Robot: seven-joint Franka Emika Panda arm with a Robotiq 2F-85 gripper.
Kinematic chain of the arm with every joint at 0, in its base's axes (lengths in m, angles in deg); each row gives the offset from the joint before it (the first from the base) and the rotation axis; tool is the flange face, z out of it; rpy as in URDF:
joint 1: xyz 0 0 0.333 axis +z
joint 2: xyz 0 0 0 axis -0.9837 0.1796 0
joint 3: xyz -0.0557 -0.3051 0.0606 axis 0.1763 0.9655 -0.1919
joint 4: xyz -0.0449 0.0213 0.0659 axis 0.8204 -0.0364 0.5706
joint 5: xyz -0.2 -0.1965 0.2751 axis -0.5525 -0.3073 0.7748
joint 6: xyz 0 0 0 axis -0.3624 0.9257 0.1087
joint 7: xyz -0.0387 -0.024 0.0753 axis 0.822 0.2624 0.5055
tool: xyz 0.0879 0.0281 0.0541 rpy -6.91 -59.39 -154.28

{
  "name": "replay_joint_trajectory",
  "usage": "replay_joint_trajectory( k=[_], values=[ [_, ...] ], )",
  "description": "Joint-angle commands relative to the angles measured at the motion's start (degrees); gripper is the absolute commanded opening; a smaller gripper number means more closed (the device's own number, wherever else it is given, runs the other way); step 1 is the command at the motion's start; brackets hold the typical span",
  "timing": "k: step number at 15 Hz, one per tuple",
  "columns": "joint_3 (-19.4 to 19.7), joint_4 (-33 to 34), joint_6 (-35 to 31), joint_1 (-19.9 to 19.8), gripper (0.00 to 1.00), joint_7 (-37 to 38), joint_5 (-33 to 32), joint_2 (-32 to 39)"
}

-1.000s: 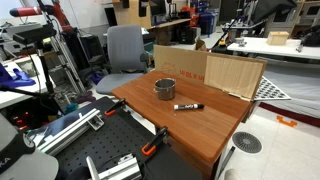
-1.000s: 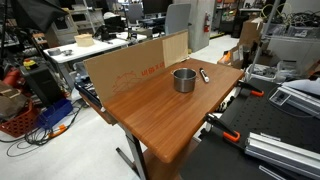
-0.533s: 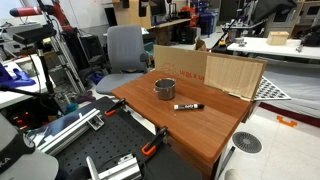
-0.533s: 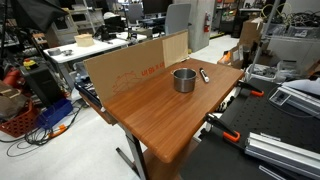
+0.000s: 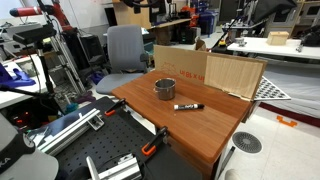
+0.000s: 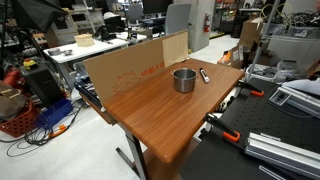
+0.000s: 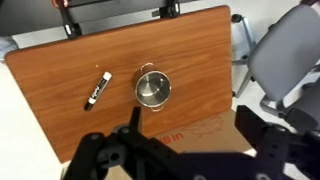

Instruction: Put the marker in the pot

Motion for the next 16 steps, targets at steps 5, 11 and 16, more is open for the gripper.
replay_joint_trajectory(
  k=[5,11,16],
  values=[
    [0.3,2.72,-5.79,-3.28,1.0,5.88,1.22,9.82],
    [0.76,6.63,-10.13,-5.19,1.0,11.09,1.12,20.29],
    [1.29,10.62,-13.35,-6.11,1.0,13.86,2.51,29.51]
  ],
)
